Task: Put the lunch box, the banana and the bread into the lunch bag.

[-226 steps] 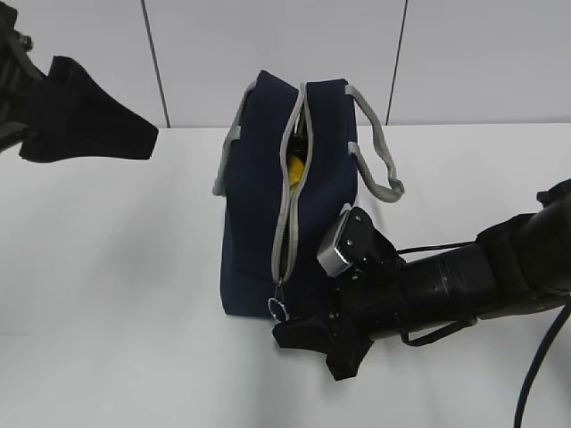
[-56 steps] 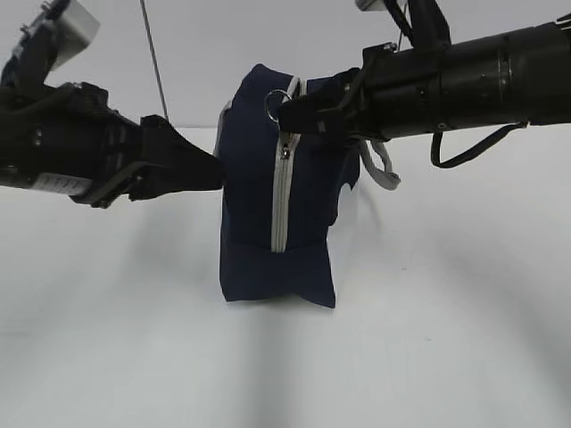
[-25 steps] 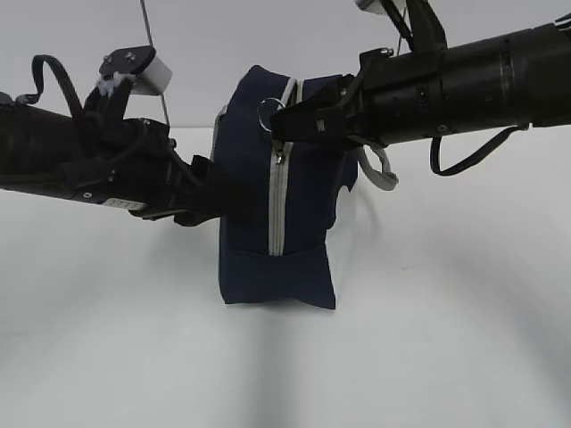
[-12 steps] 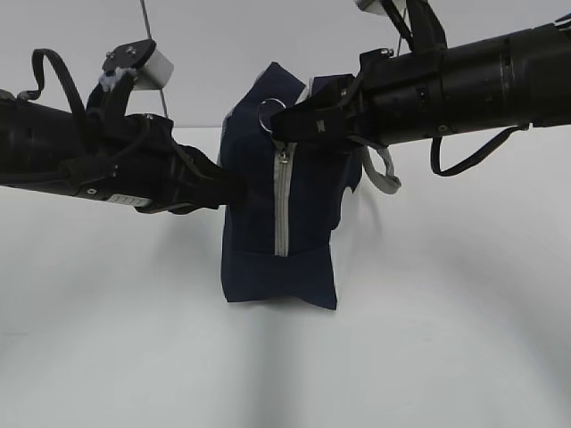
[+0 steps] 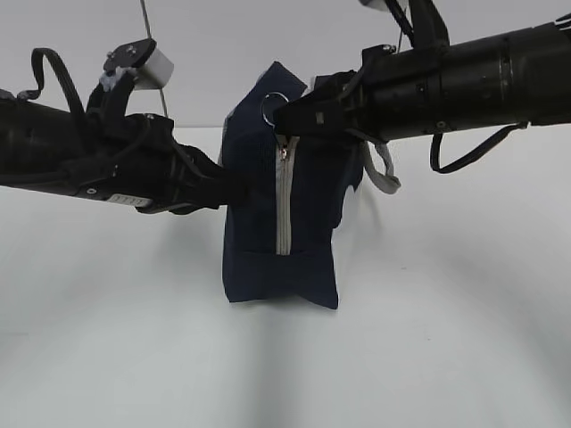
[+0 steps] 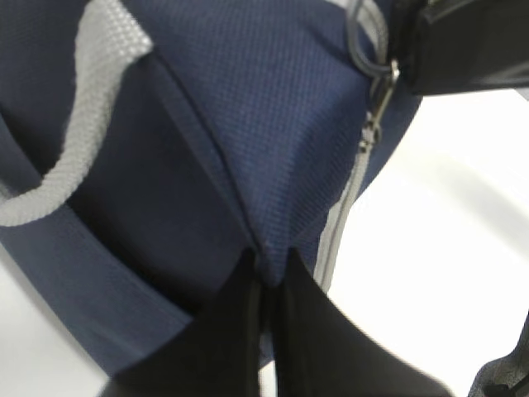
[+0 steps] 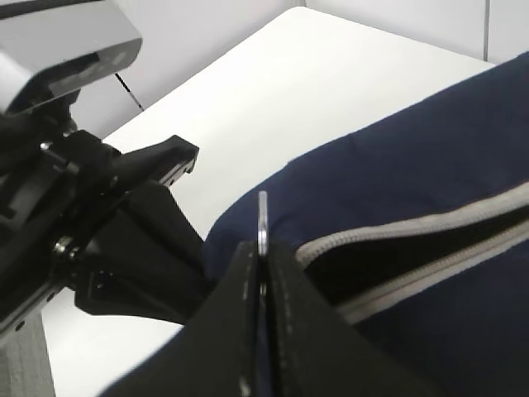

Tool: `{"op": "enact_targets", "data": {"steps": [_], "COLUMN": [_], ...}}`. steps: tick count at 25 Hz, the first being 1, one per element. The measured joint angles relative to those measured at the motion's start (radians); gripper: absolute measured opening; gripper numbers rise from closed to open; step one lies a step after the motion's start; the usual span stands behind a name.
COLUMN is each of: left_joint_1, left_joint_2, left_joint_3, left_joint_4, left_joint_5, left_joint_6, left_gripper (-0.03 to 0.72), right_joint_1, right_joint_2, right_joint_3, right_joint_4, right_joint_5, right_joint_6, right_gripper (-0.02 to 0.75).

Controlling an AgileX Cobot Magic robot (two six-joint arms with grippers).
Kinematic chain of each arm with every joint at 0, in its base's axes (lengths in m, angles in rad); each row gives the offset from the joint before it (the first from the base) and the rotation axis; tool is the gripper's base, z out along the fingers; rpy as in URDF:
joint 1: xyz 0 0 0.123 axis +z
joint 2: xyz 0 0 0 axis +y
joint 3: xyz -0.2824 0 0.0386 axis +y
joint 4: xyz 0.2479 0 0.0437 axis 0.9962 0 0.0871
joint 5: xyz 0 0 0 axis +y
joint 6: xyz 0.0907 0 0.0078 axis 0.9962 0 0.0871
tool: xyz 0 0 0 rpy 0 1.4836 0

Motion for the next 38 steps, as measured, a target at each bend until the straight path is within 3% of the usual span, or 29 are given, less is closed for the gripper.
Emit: {"op": "enact_targets", "data": {"steps": [8,14,17,24,38], "left_joint_1": [0.001,0.001,0.001,0.001,0.001], "left_joint_2": [0.0,0.001,0.002,0.011,0.011], "left_joint_3": [-0.001,-0.001,-0.001,-0.001,-0.001], "left_joint_4": [-0.001,0.007,0.01,0.024,0.039], "left_joint_5": [0.0,0.006,0.009,0.027,0.03], "left_joint_6": [0.0,0.0,0.0,0.0,0.0], "left_gripper": [0.005,0.005,0.005,0.004,0.004], "right_joint_1": [0.0,-0.009,-0.036,-0.125,-0.144], "right_joint_2": [0.0,0.0,0.006,0.14,0.302], "right_joint_3": [-0.032,-0.076,-0.101,-0.221,-0.424], "right_joint_4": [0.009,-0.11,-0.177,-0.231,-0.241], "right_joint_5": [-0.004,0.03,0.097,0.42,0.469], "right_joint_6": [0.0,0.0,0.0,-0.021,0.011], "right_gripper": [-0.016,-0.016,-0.016,-0.016,-0.016]}}
